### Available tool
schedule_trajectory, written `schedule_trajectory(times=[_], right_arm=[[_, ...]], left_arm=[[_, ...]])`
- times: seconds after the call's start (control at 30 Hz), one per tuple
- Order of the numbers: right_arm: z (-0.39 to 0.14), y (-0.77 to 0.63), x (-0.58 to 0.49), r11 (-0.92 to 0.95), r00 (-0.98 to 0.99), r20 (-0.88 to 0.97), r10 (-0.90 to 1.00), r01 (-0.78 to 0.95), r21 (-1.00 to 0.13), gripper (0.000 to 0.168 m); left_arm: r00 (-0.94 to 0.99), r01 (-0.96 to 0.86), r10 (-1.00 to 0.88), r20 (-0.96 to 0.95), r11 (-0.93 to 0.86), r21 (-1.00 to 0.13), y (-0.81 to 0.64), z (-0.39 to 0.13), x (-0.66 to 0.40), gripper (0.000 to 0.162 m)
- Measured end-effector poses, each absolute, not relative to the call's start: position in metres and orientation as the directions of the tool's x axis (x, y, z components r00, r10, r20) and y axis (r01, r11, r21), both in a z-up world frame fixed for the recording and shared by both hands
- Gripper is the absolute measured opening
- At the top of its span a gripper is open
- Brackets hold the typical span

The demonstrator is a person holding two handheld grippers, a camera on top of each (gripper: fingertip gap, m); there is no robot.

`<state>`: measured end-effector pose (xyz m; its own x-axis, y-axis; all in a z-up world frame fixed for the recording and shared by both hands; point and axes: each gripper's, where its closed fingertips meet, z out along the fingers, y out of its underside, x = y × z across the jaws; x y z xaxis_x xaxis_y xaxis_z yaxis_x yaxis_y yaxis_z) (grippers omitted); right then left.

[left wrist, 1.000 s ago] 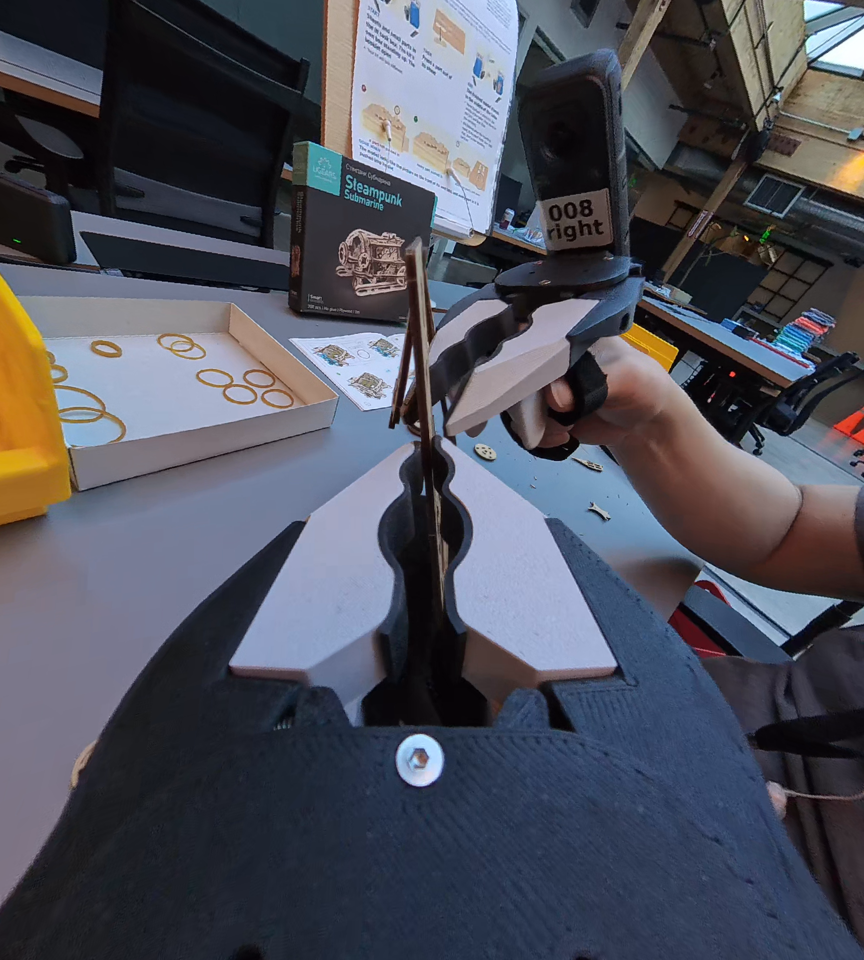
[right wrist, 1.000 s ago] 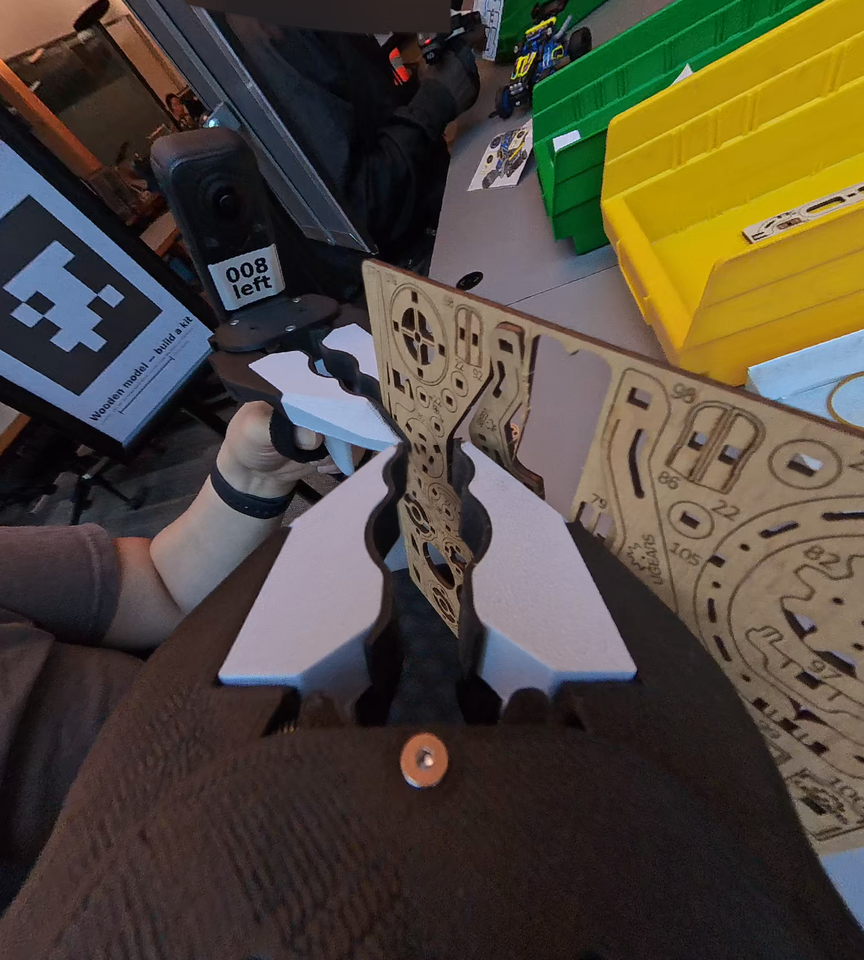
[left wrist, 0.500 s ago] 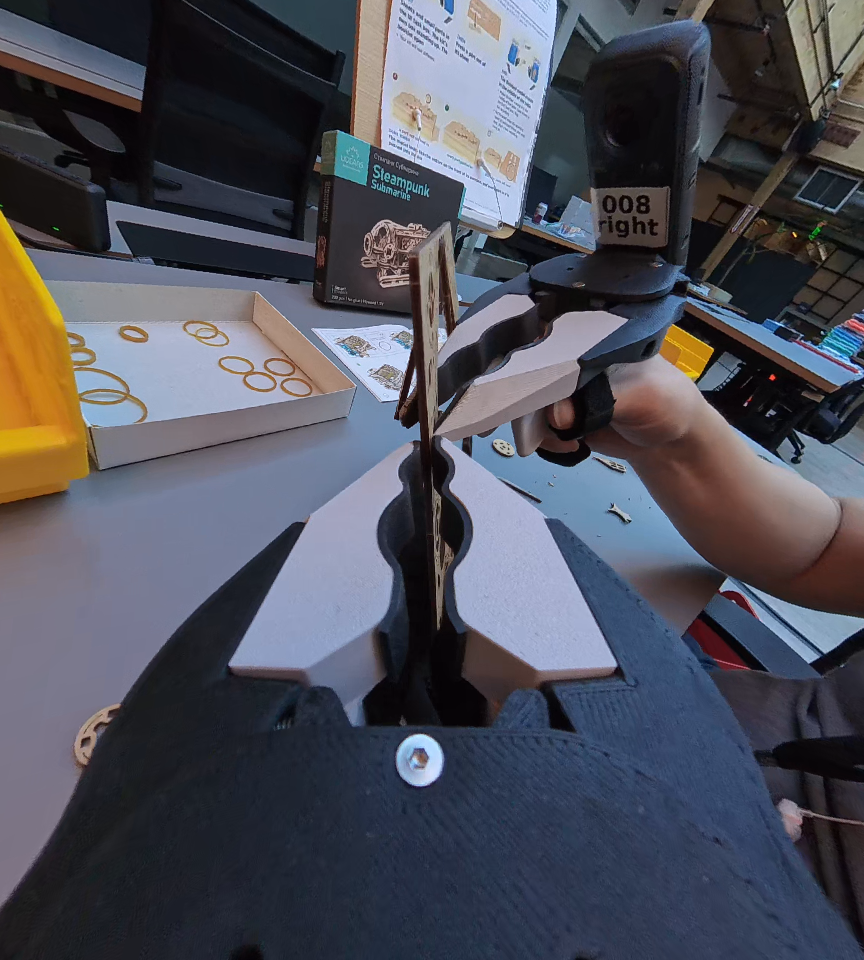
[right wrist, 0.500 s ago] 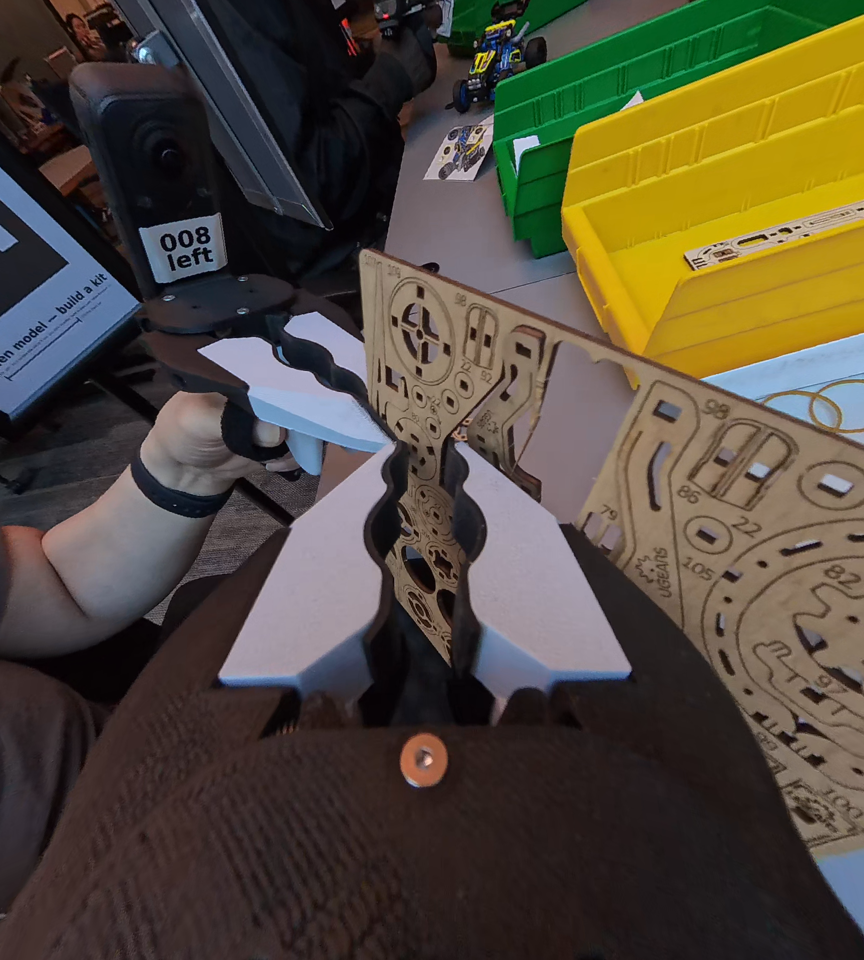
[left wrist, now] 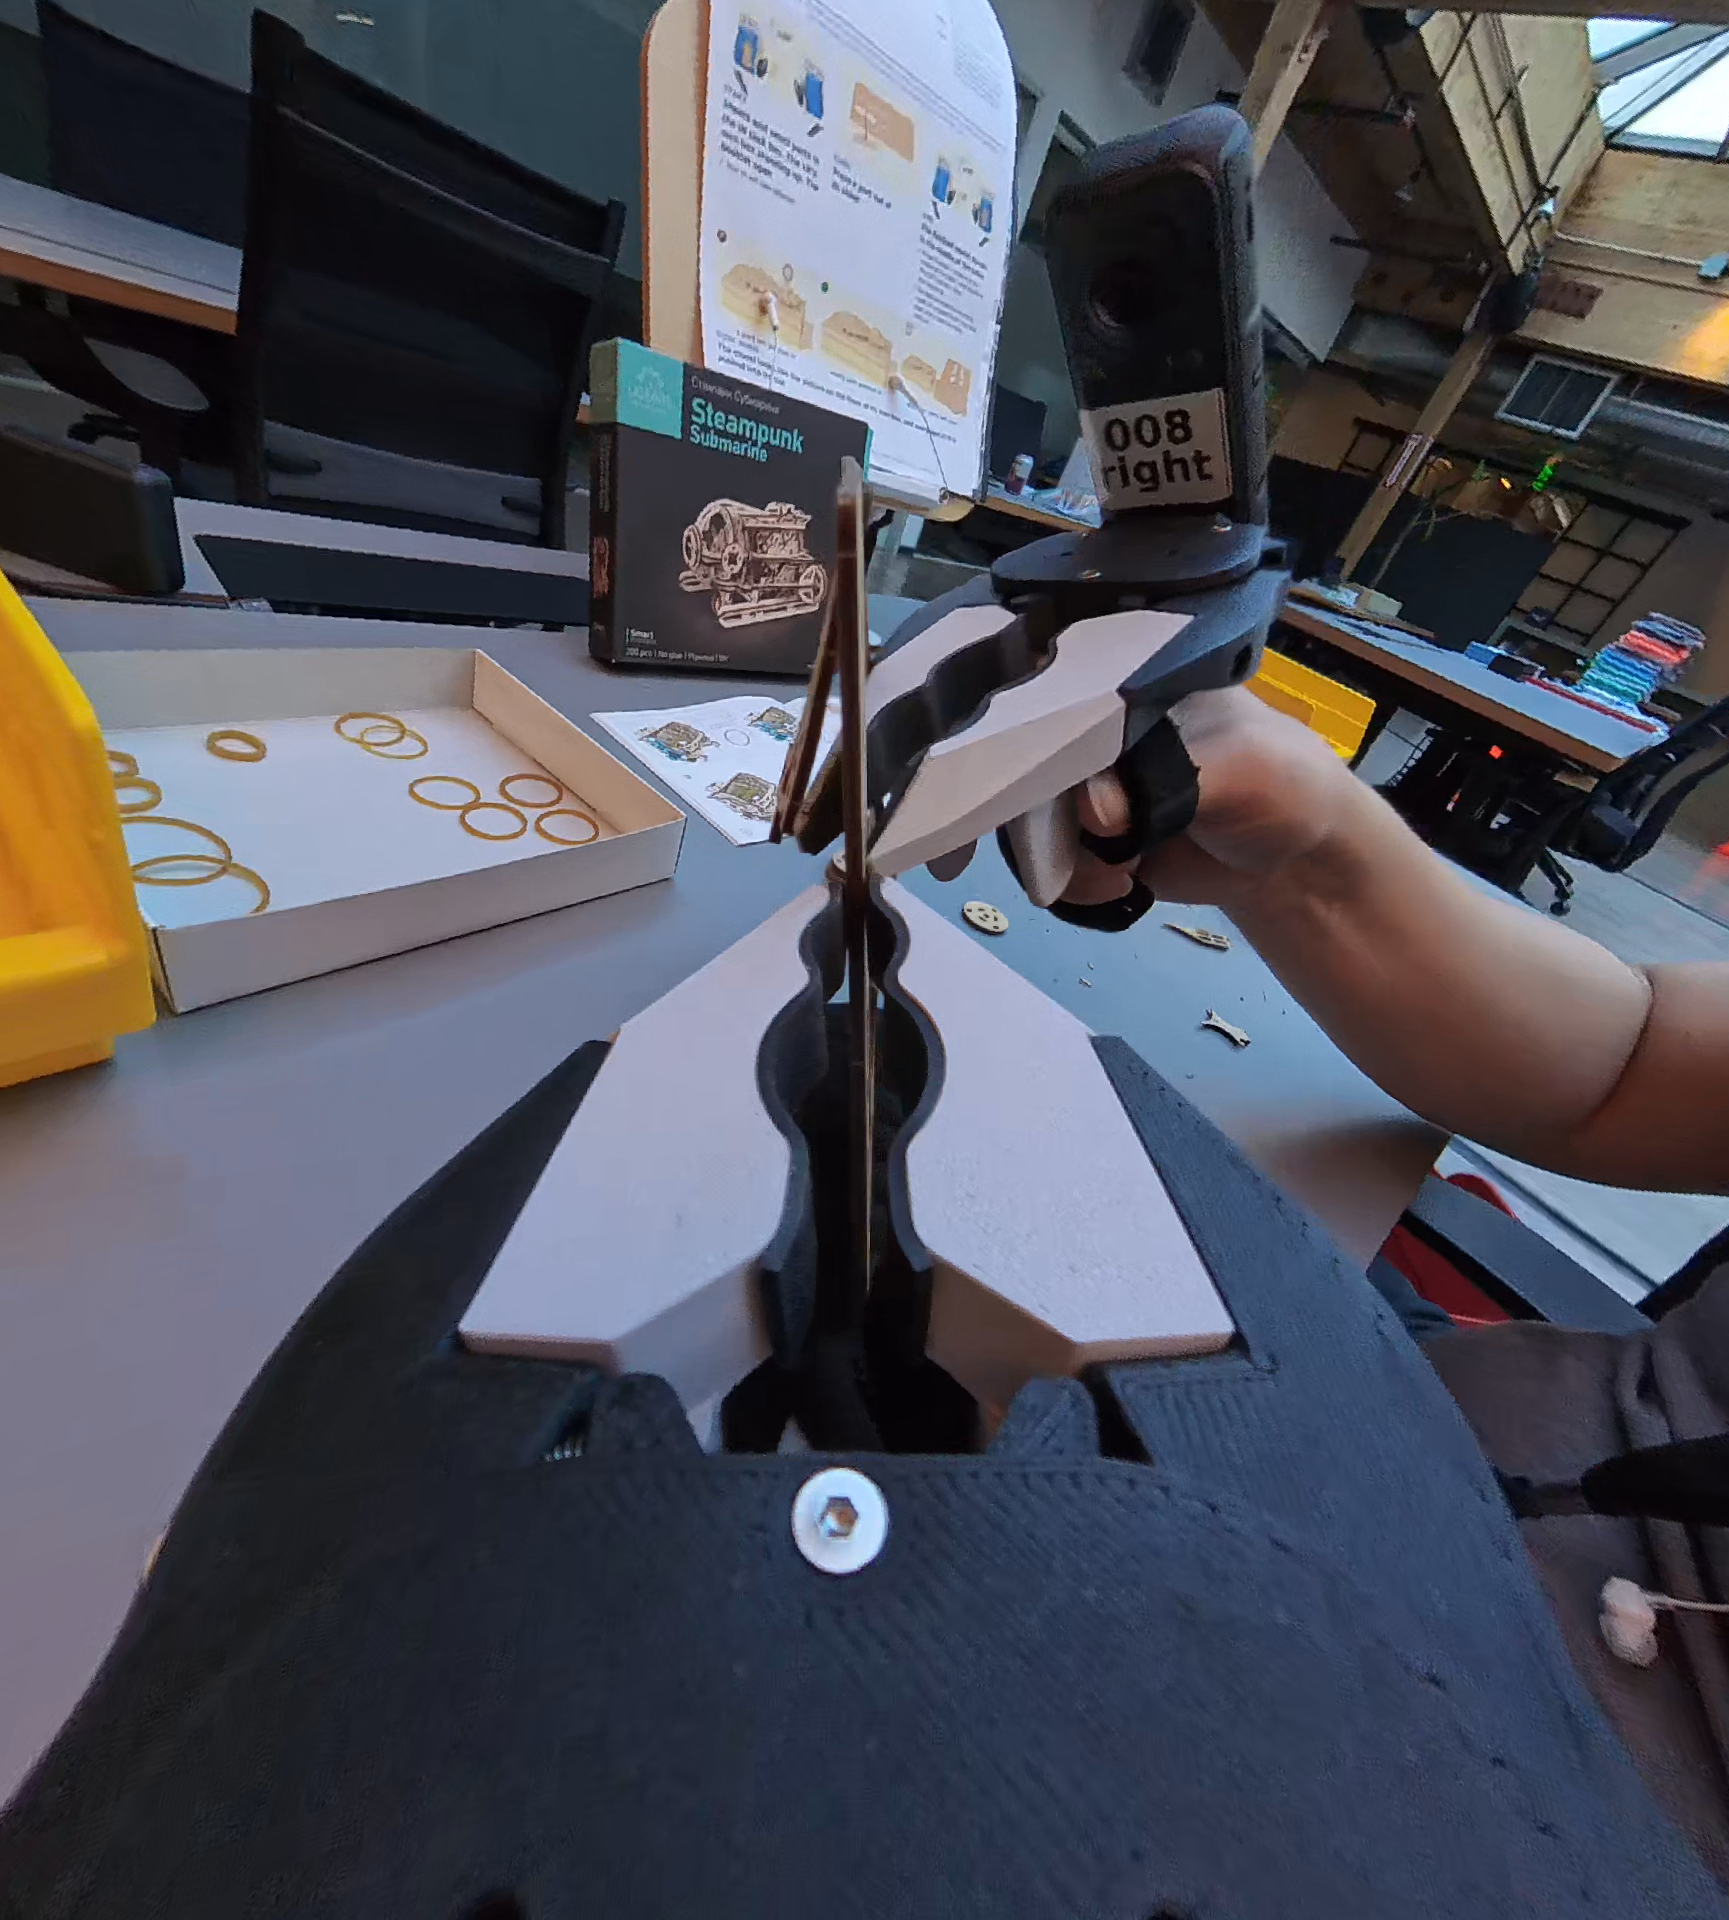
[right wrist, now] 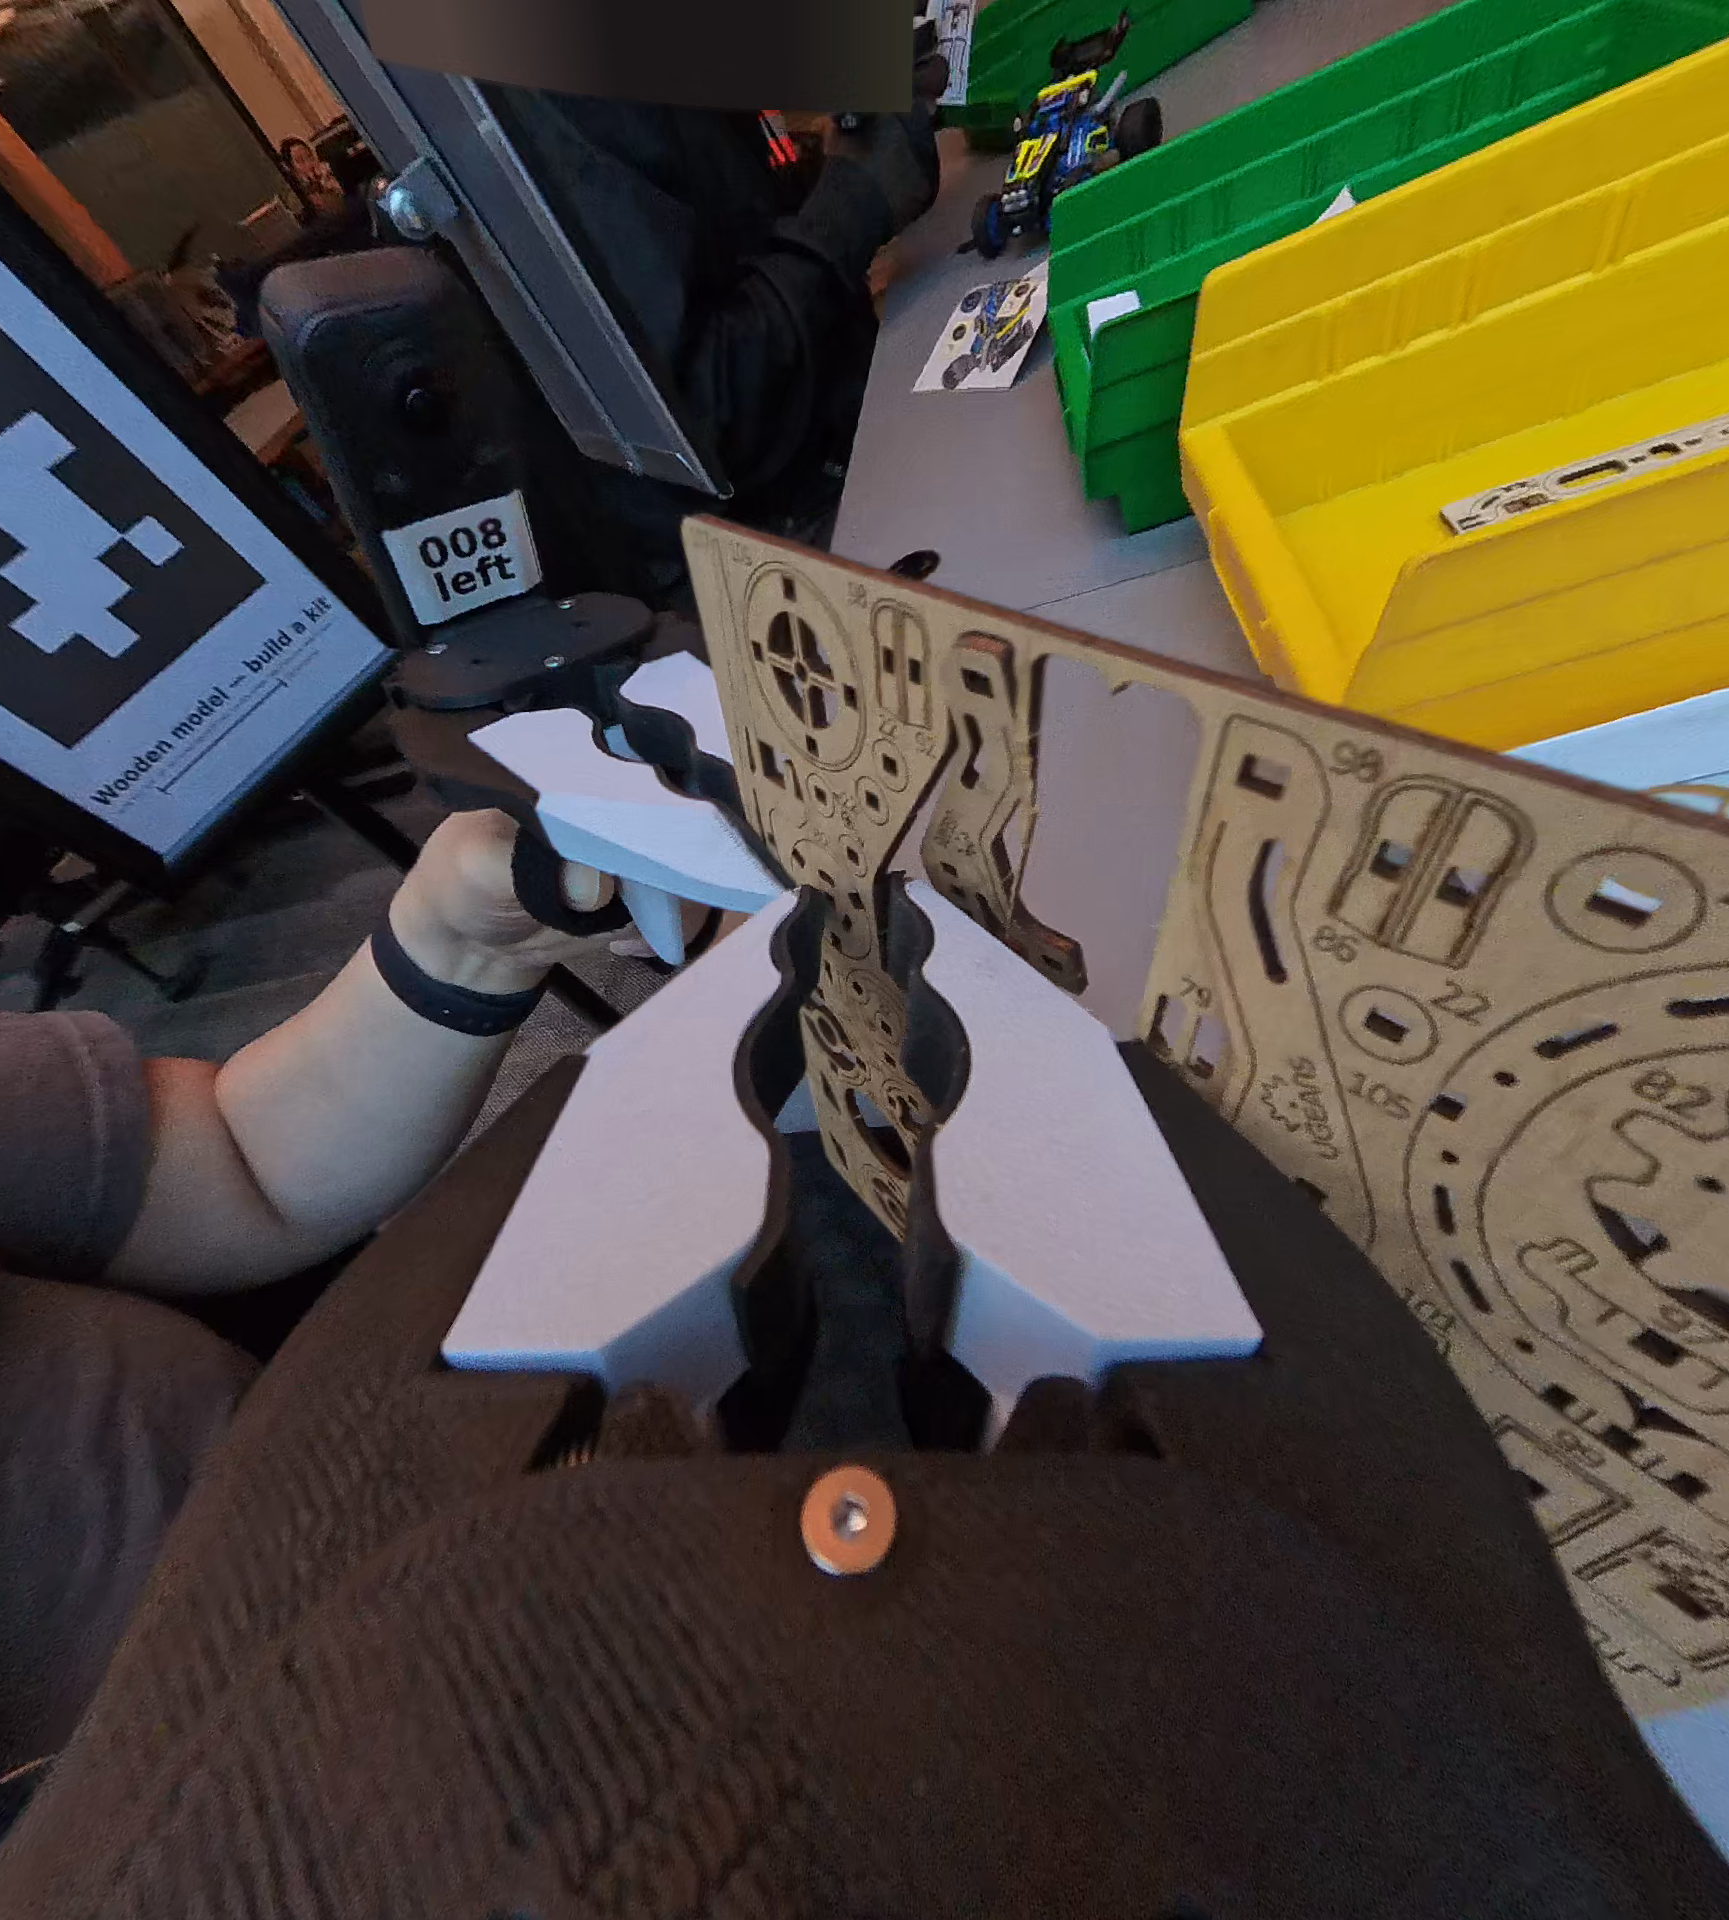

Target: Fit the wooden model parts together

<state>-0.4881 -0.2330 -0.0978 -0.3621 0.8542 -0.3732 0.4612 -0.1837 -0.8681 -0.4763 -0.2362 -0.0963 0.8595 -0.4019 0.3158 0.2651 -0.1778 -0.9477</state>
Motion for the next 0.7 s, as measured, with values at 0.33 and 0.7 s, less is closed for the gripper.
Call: schedule_trajectory(times=[0.33,0.7], right_arm=[[-0.0939,-0.2318,-0.4885,-0.217,-0.363,-0.405,0.839,0.459,-0.862,0.012],[-0.0987,-0.2296,-0.4919,-0.198,-0.344,-0.389,0.854,0.476,-0.857,0.013]], left_arm=[[0.864,0.228,-0.422,0.274,-0.157,-0.961,-0.2351,-0.0963,-0.4746,0.000],[0.870,0.232,-0.410,0.272,-0.146,-0.962,-0.2318,-0.1017,-0.4772,0.000]])
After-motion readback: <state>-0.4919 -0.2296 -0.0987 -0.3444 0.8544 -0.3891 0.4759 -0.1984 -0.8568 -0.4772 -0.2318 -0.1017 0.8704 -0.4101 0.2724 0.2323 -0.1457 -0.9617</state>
